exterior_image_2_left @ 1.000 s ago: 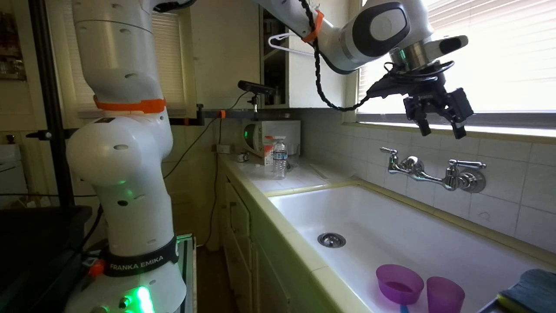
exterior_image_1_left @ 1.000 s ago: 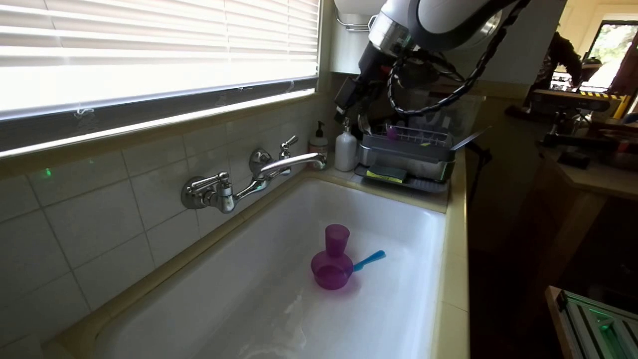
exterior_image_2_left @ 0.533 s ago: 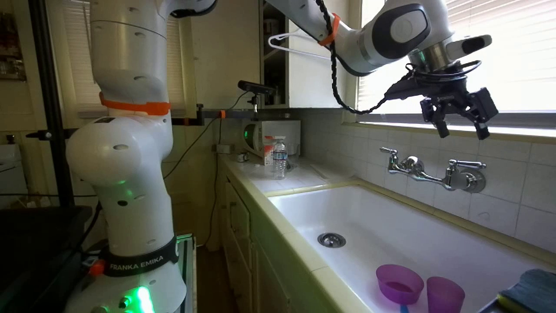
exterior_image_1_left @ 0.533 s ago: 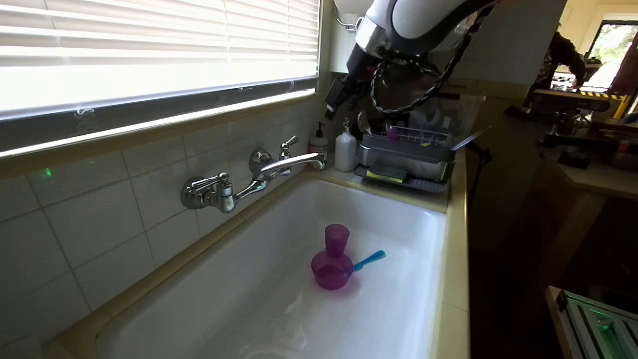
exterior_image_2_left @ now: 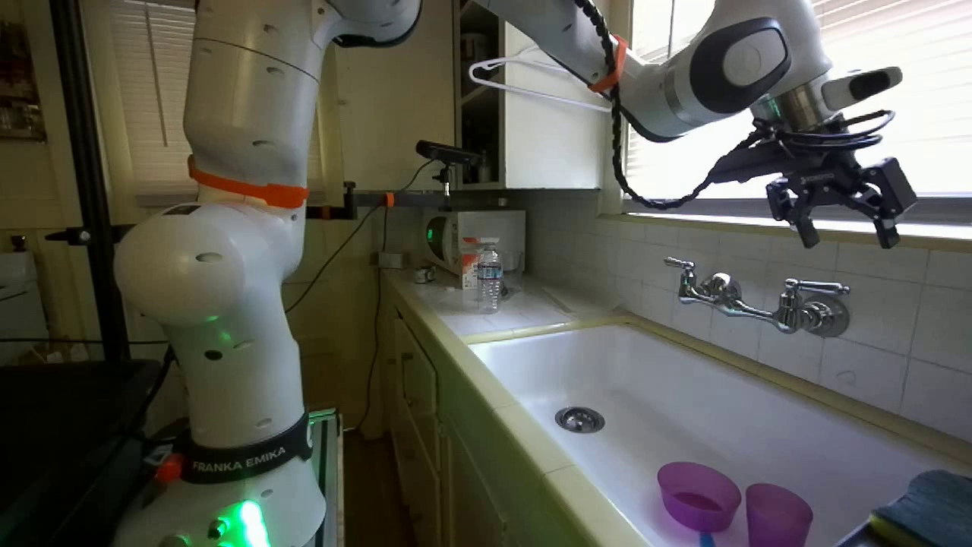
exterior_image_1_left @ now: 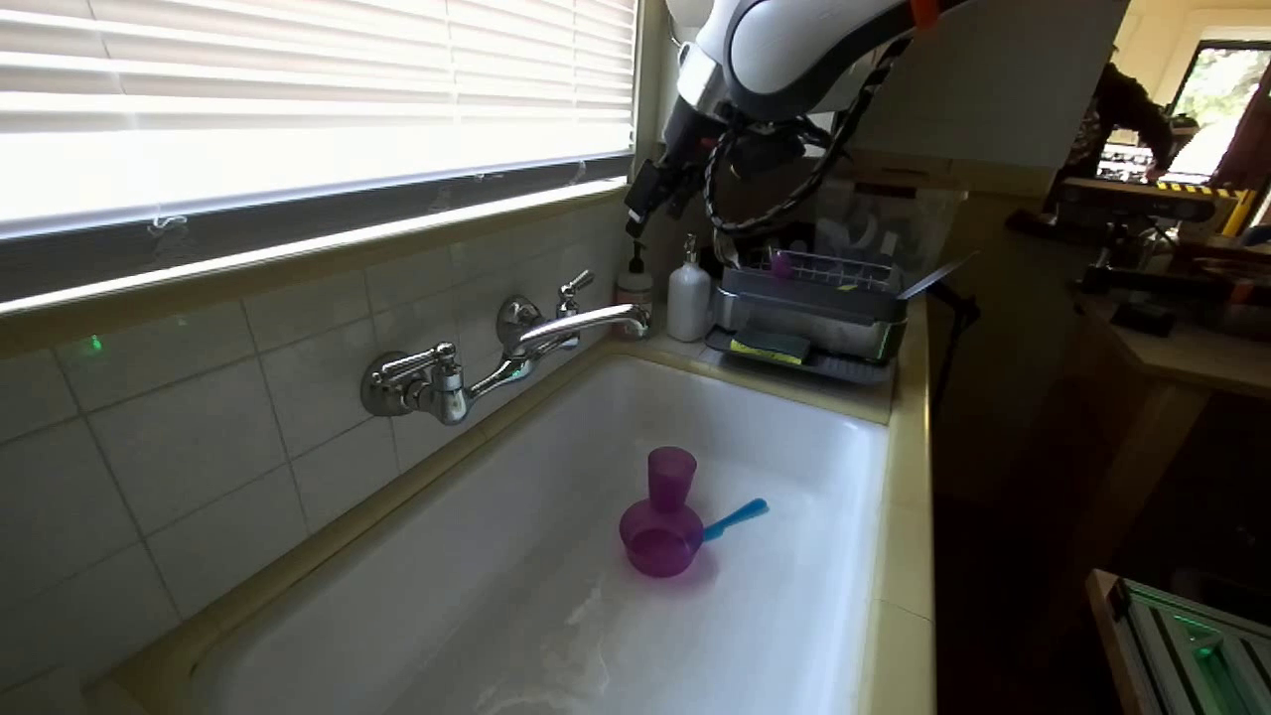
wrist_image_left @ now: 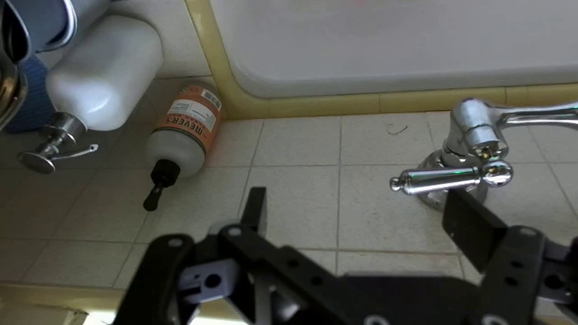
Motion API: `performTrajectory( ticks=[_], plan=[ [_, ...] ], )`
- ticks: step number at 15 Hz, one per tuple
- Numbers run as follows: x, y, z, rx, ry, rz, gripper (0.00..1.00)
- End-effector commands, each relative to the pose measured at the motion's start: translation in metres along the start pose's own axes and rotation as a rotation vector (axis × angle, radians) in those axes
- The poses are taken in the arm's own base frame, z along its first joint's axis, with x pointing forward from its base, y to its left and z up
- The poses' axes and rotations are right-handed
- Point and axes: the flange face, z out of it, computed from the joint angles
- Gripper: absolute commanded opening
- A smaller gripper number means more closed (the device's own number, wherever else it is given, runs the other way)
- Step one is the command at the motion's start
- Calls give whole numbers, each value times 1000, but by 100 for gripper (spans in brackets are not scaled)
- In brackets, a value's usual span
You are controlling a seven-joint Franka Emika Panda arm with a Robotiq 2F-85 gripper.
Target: Open and close the tap
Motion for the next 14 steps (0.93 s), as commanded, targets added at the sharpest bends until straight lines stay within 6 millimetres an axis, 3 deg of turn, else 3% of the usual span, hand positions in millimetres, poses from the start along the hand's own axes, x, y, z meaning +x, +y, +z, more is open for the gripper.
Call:
performTrajectory(
  ticks=[1,14],
  plan=[
    [17,2,17,12,-3,-35,100],
    [49,1,60,81,7,-126,100]
  ],
)
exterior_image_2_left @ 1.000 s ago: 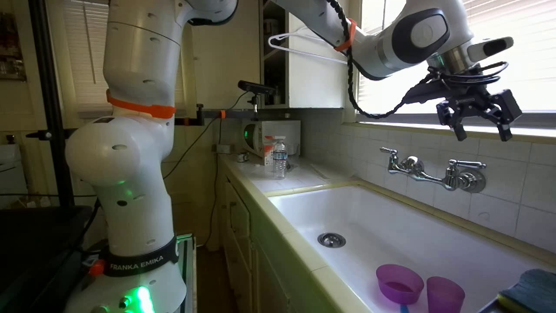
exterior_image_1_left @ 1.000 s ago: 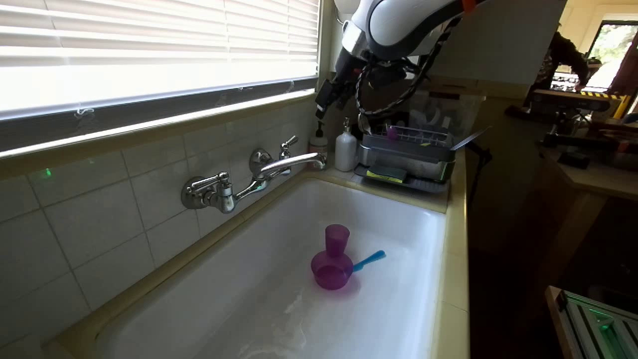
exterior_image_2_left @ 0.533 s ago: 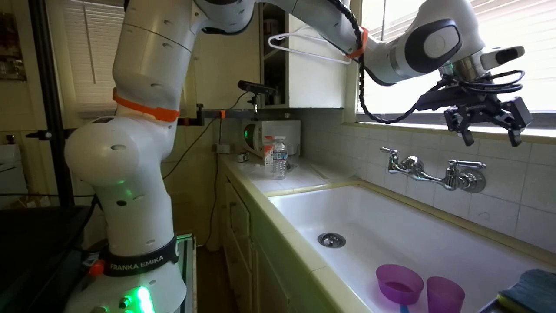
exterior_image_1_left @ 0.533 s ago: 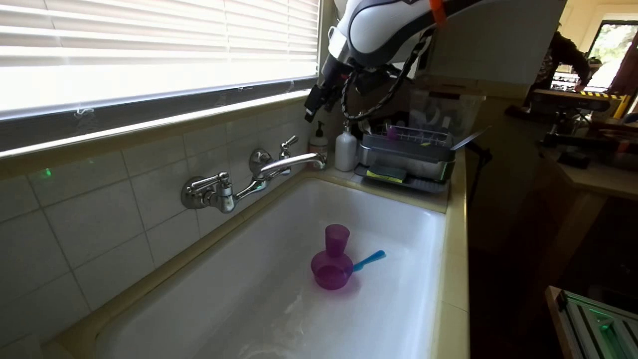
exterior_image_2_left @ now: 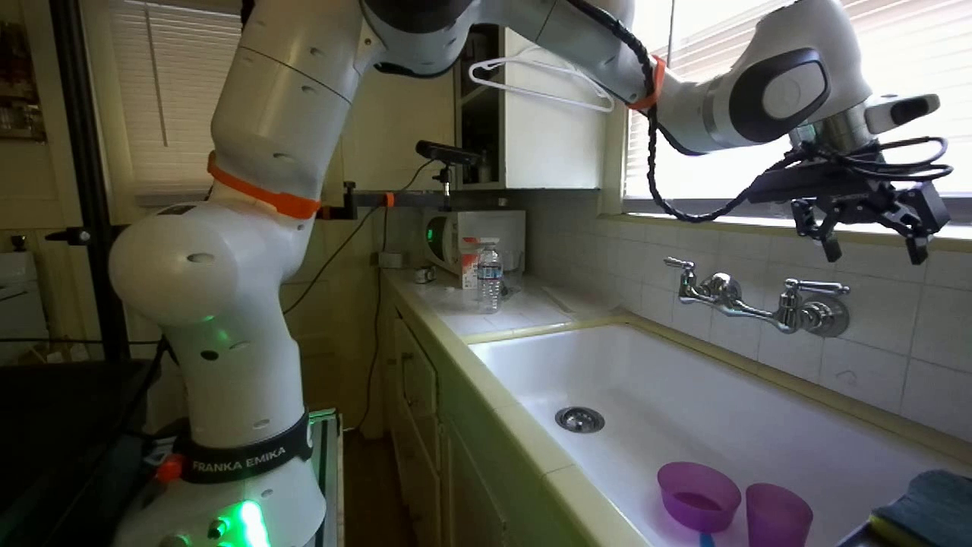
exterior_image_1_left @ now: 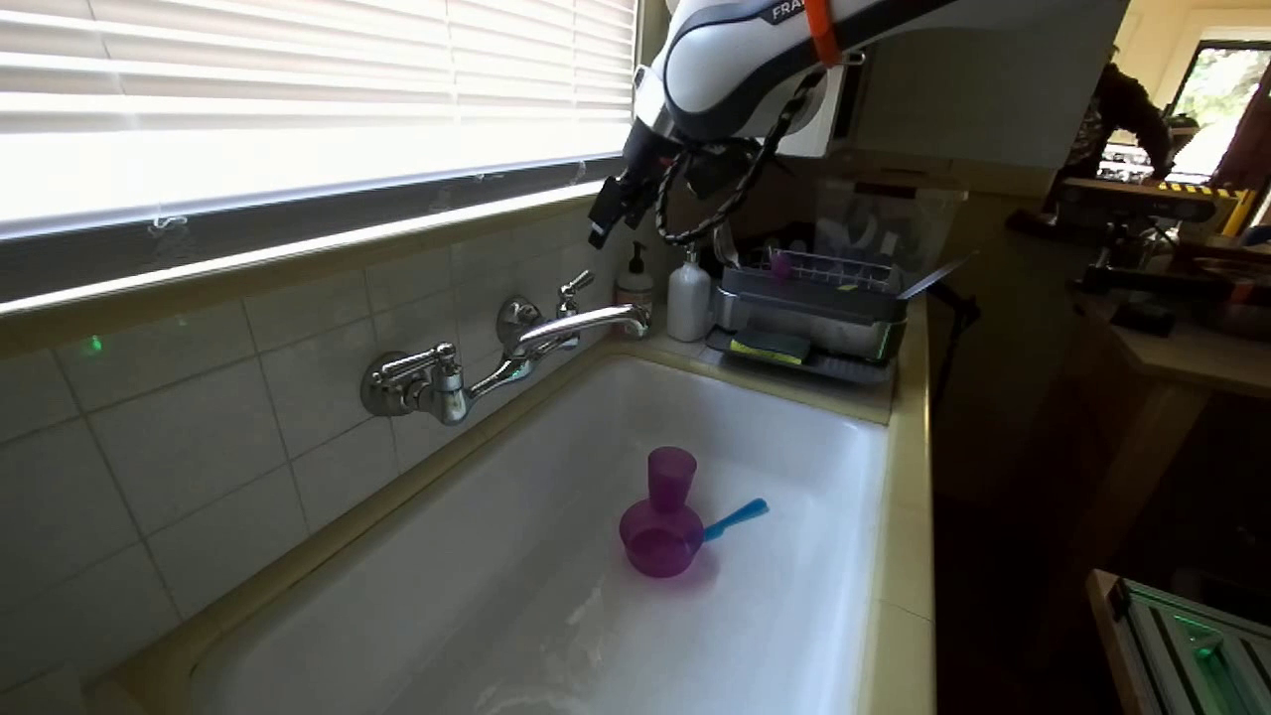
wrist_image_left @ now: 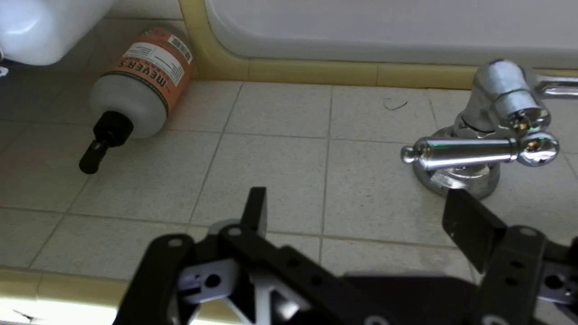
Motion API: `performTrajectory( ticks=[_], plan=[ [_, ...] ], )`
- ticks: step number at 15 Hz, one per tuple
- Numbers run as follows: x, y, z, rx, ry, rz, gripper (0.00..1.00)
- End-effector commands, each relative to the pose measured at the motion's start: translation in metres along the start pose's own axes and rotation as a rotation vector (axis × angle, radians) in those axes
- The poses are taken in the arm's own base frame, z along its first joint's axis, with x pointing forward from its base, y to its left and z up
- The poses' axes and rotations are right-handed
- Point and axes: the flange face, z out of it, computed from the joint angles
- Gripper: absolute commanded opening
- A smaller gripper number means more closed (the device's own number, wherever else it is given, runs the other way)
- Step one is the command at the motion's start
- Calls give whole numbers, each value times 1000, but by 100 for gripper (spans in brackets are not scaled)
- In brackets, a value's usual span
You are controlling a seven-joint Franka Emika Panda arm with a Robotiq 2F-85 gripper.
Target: Open and close the tap
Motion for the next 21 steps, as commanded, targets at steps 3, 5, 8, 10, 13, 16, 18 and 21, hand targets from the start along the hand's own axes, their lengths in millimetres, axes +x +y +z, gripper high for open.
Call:
performTrajectory(
  ticks=[3,5,8,10,13,16,18,21],
  plan=[
    [18,-1,22,41,-32,-41,100],
    [22,-1,27,45,-36,-51,100],
    [29,-1,32,53,-38,-55,100],
    [31,-1,36,62,-45,-58,100],
    [32,-1,42,76,-58,-64,100],
    [31,-2,48,90,-71,-66,100],
    [30,-3,52,99,-76,-68,100],
    [27,-5,54,106,-95,-75,100]
  ],
)
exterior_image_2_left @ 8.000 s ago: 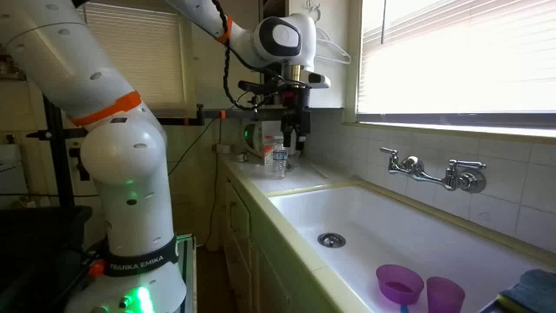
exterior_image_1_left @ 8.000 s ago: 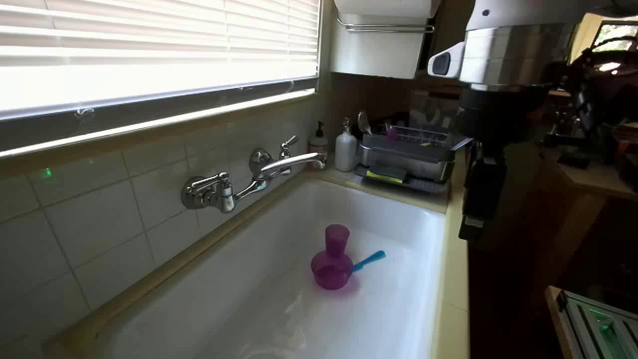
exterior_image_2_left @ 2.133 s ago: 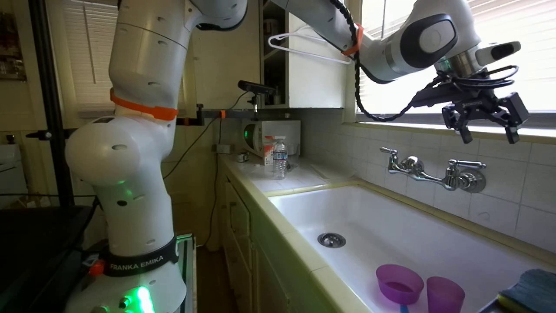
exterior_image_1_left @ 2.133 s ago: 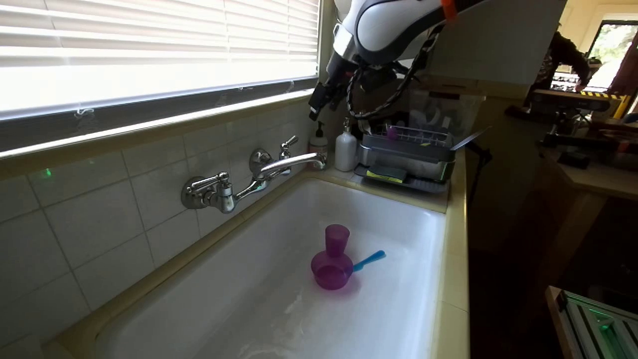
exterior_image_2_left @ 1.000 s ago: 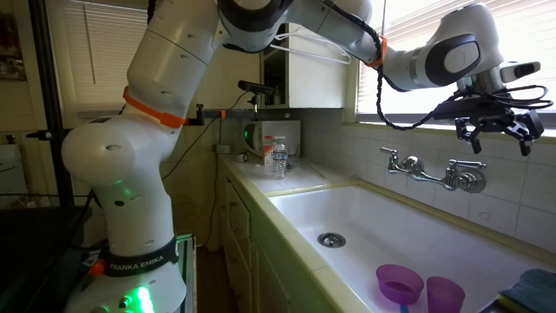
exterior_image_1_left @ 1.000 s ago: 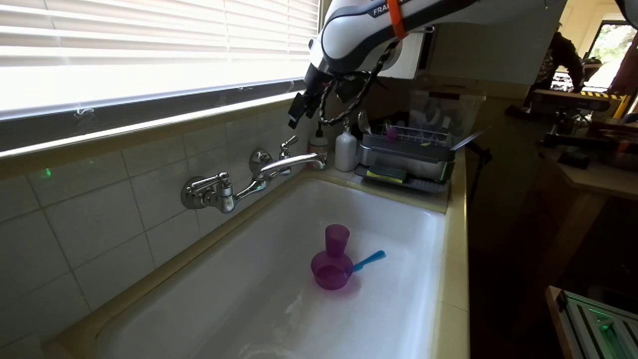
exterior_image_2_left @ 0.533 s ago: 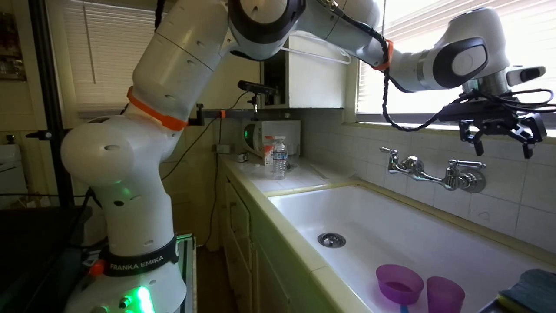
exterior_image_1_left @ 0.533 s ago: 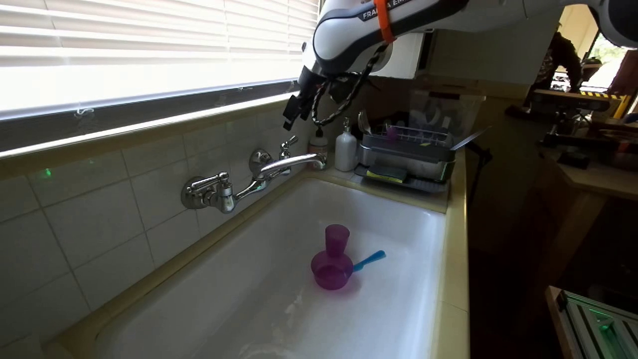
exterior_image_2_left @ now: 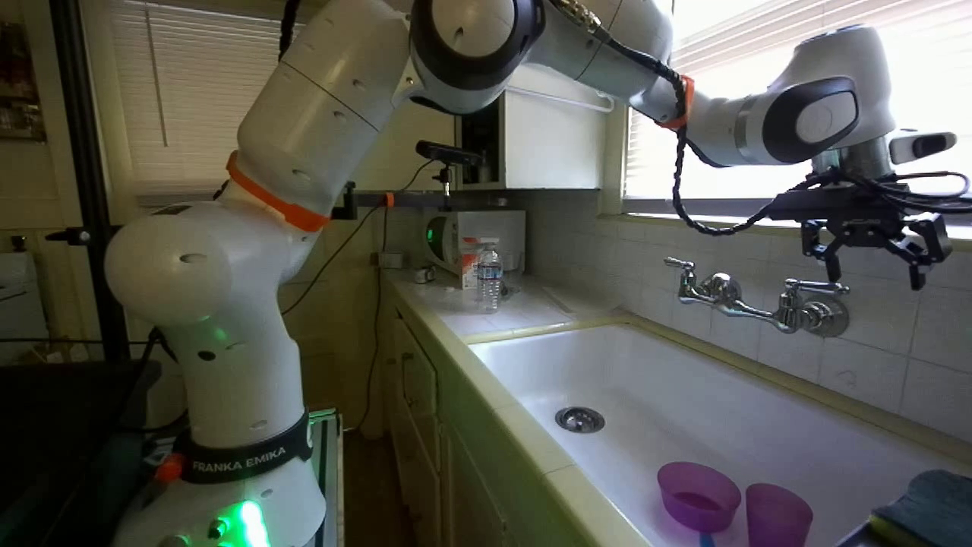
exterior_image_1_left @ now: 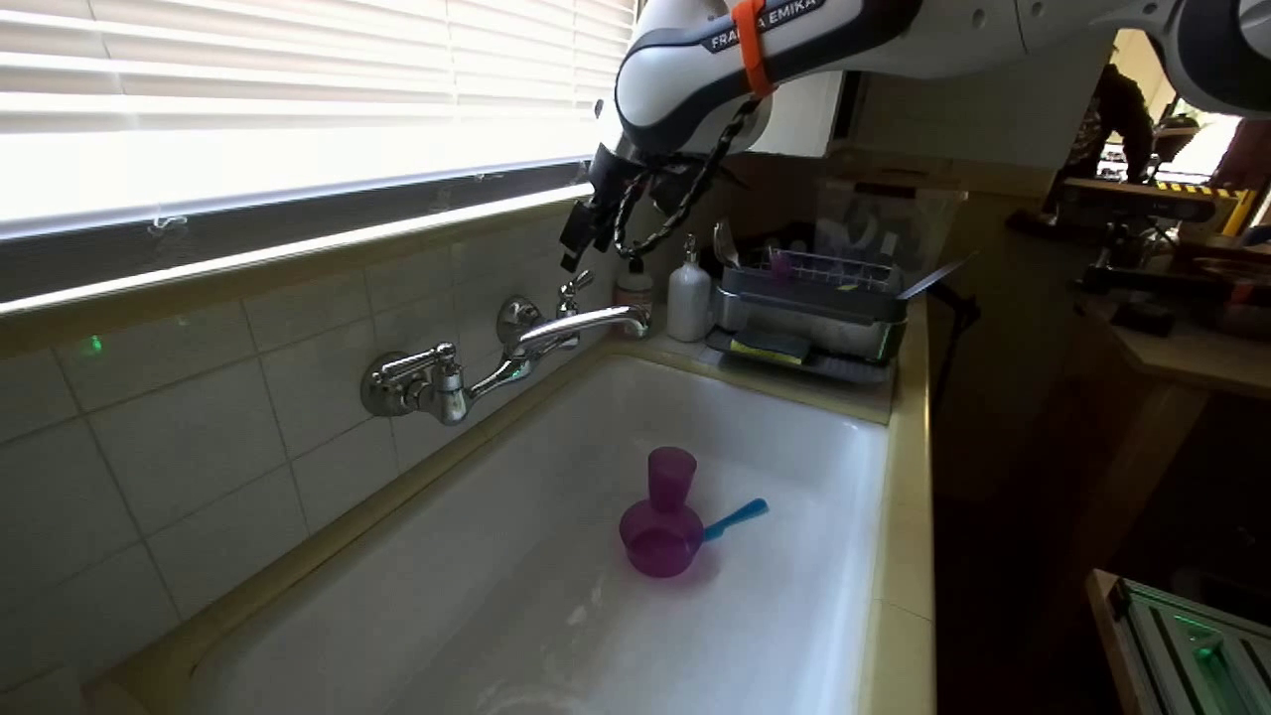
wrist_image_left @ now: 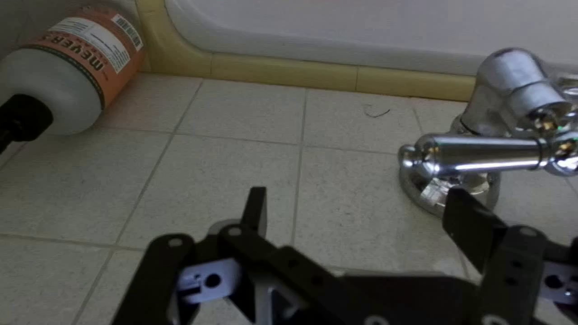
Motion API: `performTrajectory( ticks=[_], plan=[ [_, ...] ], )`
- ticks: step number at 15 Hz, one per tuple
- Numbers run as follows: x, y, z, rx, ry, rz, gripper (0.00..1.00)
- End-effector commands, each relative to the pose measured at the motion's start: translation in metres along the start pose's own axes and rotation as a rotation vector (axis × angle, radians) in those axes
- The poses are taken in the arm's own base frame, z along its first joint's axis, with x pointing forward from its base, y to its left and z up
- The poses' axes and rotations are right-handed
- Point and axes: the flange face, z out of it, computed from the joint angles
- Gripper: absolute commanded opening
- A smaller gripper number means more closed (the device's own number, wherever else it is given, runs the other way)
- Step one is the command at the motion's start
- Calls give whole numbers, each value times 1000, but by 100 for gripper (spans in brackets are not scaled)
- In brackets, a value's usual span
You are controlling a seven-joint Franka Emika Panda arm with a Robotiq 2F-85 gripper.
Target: Open and close the tap
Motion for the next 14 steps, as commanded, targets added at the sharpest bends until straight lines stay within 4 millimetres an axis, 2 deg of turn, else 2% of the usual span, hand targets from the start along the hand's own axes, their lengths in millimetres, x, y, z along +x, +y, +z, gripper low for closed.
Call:
performTrajectory(
  ticks=[1,14],
  plan=[
    [-1,0,5,32,-36,-16,100],
    [-15,1,9,14,-136,-32,100]
  ],
)
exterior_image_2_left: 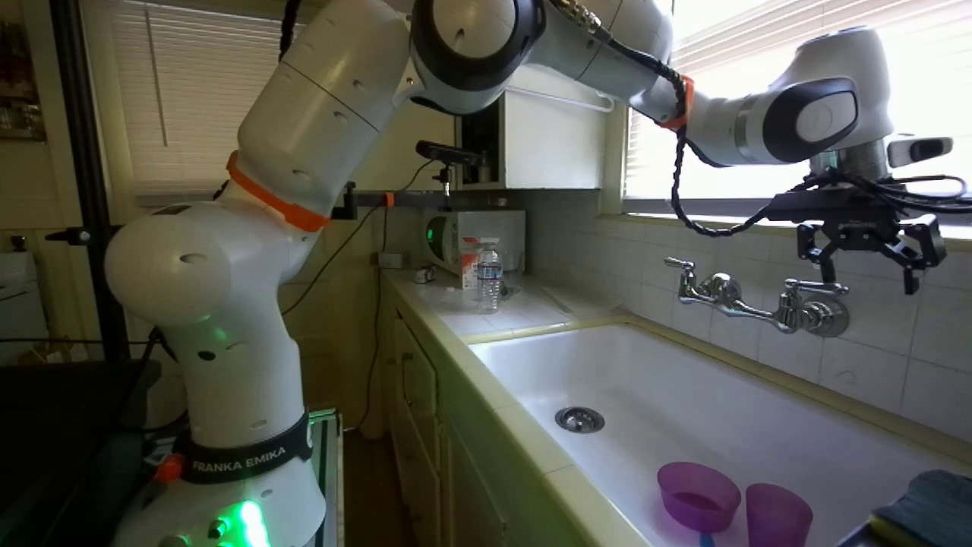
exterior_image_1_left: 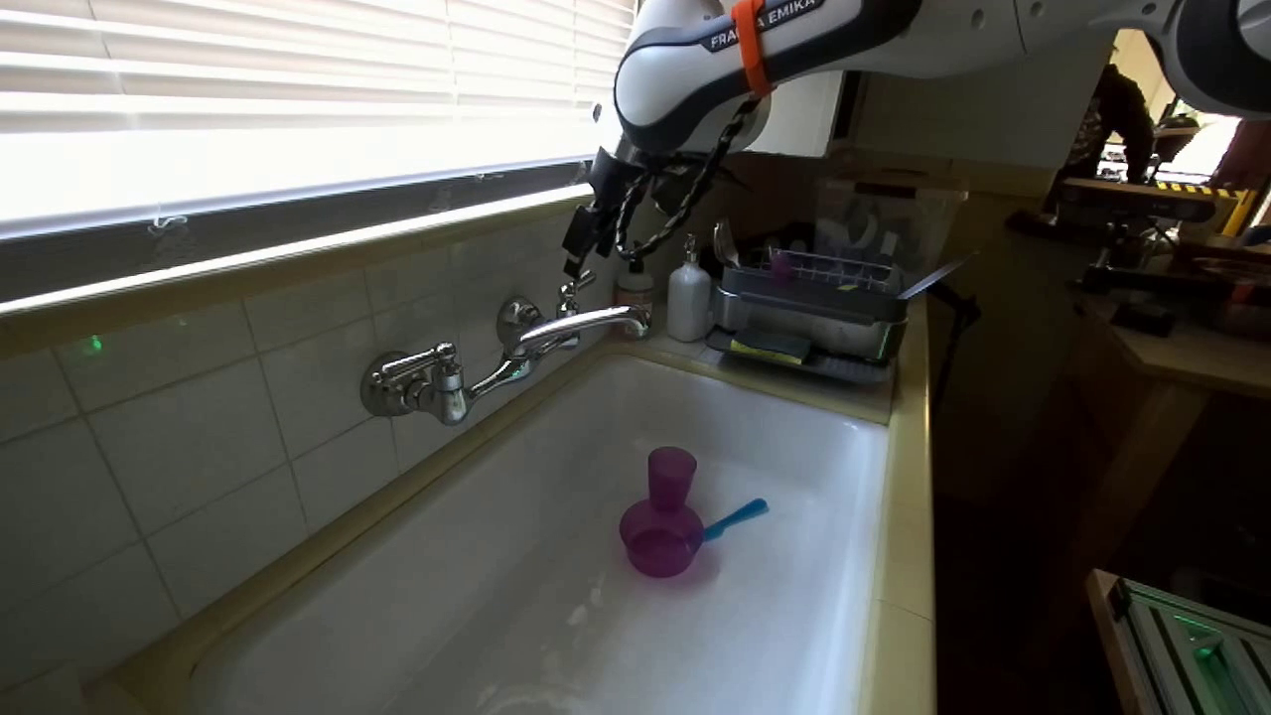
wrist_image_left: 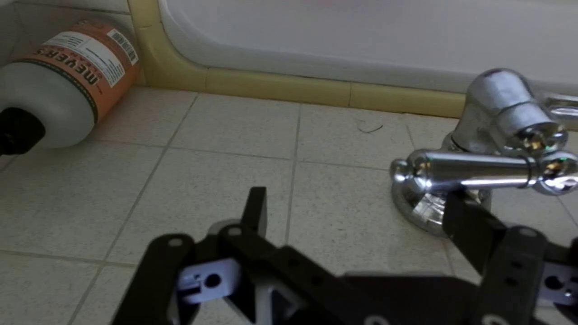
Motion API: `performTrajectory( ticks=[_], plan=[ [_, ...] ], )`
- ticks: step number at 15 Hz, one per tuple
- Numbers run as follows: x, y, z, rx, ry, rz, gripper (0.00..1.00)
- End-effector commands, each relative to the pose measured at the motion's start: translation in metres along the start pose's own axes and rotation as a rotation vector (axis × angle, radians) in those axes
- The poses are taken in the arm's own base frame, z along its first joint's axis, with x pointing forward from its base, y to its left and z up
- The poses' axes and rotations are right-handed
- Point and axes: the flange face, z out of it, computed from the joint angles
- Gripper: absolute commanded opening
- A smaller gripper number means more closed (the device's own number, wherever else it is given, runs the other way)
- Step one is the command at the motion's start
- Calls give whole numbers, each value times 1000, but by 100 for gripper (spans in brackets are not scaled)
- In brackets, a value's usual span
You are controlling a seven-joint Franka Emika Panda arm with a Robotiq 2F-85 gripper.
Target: Open and close the tap
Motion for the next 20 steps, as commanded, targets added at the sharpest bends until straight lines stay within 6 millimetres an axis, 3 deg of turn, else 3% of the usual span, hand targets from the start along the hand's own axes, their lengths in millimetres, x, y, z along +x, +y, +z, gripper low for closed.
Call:
performTrajectory(
  ticks=[1,20],
  plan=[
    [-13,4,8,5,-106,-16,100],
    [-26,6,7,17,-155,26,100]
  ],
)
